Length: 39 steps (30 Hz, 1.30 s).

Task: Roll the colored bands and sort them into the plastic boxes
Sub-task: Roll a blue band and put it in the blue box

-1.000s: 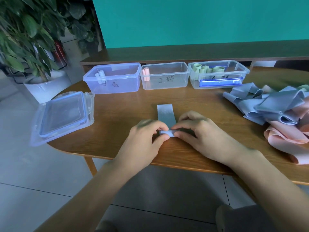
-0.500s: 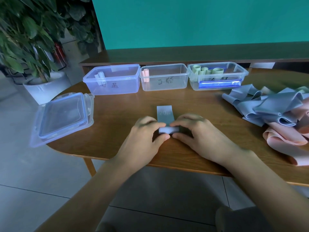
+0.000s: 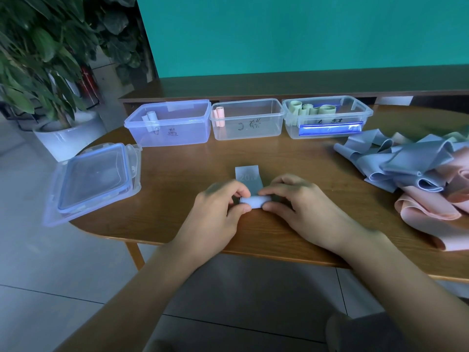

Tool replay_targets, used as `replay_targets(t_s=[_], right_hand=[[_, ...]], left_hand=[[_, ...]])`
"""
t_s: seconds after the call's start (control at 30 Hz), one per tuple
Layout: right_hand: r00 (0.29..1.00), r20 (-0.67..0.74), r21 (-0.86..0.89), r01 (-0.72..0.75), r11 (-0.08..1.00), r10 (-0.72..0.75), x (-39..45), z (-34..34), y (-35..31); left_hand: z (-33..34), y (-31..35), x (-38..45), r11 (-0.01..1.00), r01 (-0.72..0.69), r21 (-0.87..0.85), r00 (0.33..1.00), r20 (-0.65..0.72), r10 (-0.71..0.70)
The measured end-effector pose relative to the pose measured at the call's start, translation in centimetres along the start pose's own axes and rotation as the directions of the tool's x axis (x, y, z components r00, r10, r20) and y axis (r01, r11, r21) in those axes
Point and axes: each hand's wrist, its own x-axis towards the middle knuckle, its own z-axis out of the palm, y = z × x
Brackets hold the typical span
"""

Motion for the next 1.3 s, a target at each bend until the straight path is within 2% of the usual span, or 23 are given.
replay_targets(t_s=[0.17,0.3,0.43,0.6,0.8,0.9,1.07,1.3], right_hand=[[1.000,0.011,0.100,-0.024,0.995,0.023,-1.1,-0.8,-0.6],[1.000,0.015,0.094,0.014,0.995,-0.016,-1.0,-0.8,-0.7],[0.998,-0.053,0.060,0.026,0.998,-0.023,-0.8,-0.5,-0.2],[0.987,-0.108,0.027,0.120,0.992,-0.116,-0.4,-0.3,-0.5],[0.998,-0.047,0.040,0.050,0.998,-0.048,0.4,-0.4,0.0],[0.999,-0.021,0.025,0.037,0.999,-0.036,0.7,-0.2,0.4],[1.000,-0.012,0.002,0.024,1.000,-0.023,1.1,0.3,0.8],[1.000,-0.015,0.003,0.019,1.000,-0.019,0.7,0.2,0.5]], left_hand=[[-0.2,0.3,-1.2,0.999,-0.043,0.001,0.999,0.017,0.042],[0.0,0.3,-1.4,0.998,-0.056,0.027,0.998,-0.010,0.056],[0.2,0.1,-1.1,0.995,-0.083,0.053,0.996,-0.040,0.085],[0.3,-0.1,-0.6,0.993,-0.093,0.077,0.994,-0.044,0.096],[0.6,-0.4,0.1,0.994,-0.098,0.053,0.988,-0.114,0.103],[0.5,-0.4,0.2,0.991,-0.129,0.015,0.989,-0.070,0.130],[0.6,-0.6,0.9,0.997,-0.063,0.045,0.998,0.018,0.063],[0.3,-0.2,0.7,1.000,-0.024,0.010,1.000,-0.010,0.025]])
